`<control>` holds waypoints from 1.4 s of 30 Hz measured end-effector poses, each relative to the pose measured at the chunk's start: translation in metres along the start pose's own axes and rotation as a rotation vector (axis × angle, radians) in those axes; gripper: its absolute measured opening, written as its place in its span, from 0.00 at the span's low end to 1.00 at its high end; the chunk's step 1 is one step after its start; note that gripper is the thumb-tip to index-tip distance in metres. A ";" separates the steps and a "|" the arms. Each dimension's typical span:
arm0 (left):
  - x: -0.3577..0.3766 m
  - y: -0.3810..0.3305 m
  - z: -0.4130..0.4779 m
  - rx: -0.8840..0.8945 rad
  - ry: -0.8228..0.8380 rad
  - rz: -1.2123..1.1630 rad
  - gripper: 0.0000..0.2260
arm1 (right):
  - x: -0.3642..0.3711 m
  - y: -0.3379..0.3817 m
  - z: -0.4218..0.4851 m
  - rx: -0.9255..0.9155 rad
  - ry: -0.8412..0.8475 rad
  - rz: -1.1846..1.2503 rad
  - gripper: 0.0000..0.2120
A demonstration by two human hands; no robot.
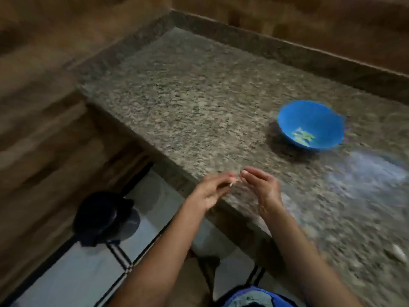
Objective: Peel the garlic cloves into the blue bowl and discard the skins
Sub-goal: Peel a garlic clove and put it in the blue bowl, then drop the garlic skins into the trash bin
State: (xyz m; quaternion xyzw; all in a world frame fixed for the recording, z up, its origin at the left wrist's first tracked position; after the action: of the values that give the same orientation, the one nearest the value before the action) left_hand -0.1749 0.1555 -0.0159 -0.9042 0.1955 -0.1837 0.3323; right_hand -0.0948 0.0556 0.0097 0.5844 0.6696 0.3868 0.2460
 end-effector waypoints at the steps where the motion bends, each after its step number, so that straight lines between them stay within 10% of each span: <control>1: -0.030 -0.015 0.006 -0.031 -0.043 -0.153 0.14 | 0.031 -0.003 0.000 -0.027 0.051 -0.033 0.11; 15: -0.447 -0.106 0.038 0.105 -0.656 -1.132 0.06 | 0.414 -0.179 -0.055 0.267 0.570 -0.465 0.08; 36: -0.541 -0.080 0.160 0.031 -0.731 -1.654 0.10 | 0.557 -0.333 -0.008 0.452 0.548 -0.939 0.11; 42: -0.556 -0.064 0.236 0.075 -0.988 -1.417 0.13 | 0.580 -0.413 0.021 0.471 0.524 -1.032 0.13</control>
State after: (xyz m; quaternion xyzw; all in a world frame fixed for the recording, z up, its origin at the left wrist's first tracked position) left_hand -0.5266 0.5895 -0.2535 -0.7776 -0.5874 0.0600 0.2161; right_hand -0.4362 0.6174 -0.2641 0.1098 0.9711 0.1905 0.0933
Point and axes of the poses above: each hand's wrist, its own z-axis towards the middle knuckle, its own x-axis out of the palm, y = z × x, the point moved 3 cm from there along z, towards the middle knuckle, and after that the axes turned 13 degrees about -y, right-handed, at the moved point
